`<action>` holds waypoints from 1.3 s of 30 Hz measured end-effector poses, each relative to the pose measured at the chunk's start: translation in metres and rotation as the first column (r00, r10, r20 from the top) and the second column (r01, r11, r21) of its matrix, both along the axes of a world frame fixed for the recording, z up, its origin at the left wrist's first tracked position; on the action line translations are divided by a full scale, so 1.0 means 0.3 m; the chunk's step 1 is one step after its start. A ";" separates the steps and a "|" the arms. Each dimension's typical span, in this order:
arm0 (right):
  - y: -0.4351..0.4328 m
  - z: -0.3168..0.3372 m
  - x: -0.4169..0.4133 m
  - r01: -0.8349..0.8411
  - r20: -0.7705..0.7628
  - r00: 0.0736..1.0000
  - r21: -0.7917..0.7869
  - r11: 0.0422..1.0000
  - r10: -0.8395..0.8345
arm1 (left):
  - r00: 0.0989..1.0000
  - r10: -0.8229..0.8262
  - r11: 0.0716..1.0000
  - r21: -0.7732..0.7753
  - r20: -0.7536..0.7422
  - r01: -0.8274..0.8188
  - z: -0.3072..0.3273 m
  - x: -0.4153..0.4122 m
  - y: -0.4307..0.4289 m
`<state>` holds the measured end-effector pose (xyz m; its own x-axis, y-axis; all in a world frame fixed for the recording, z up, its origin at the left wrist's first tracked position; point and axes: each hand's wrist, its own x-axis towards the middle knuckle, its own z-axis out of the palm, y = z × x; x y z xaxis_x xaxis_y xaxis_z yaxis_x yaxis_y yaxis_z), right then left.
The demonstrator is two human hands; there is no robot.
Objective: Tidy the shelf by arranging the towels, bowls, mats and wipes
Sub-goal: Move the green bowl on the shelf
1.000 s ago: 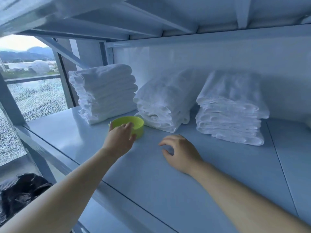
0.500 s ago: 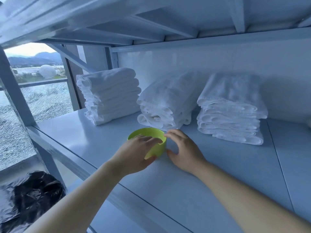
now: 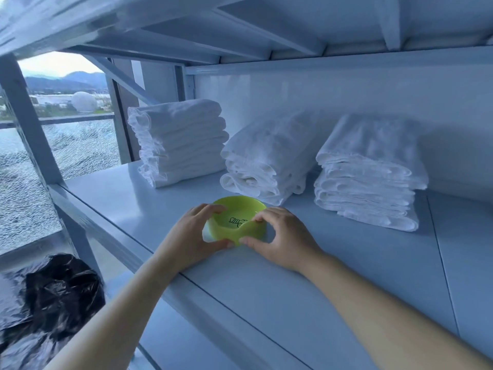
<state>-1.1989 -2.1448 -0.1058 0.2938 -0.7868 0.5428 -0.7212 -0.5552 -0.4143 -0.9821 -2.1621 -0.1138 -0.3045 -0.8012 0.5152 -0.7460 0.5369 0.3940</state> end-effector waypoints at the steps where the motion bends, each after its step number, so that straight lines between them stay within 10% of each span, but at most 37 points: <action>1: 0.000 0.000 -0.001 0.013 -0.013 1.000 -0.010 1.000 -0.013 | 1.000 -0.011 1.000 -0.002 0.000 0.011 -0.001 0.003 0.001; 21: 0.129 0.140 -0.281 0.057 -0.156 0.987 0.148 0.987 -0.033 | 0.980 -0.186 0.970 -0.144 0.072 0.195 0.069 -0.240 0.090; 39: 0.671 0.168 -1.079 0.463 0.194 0.865 0.043 0.885 -0.462 | 0.755 -0.627 0.679 -0.341 0.192 0.650 0.218 -1.189 0.301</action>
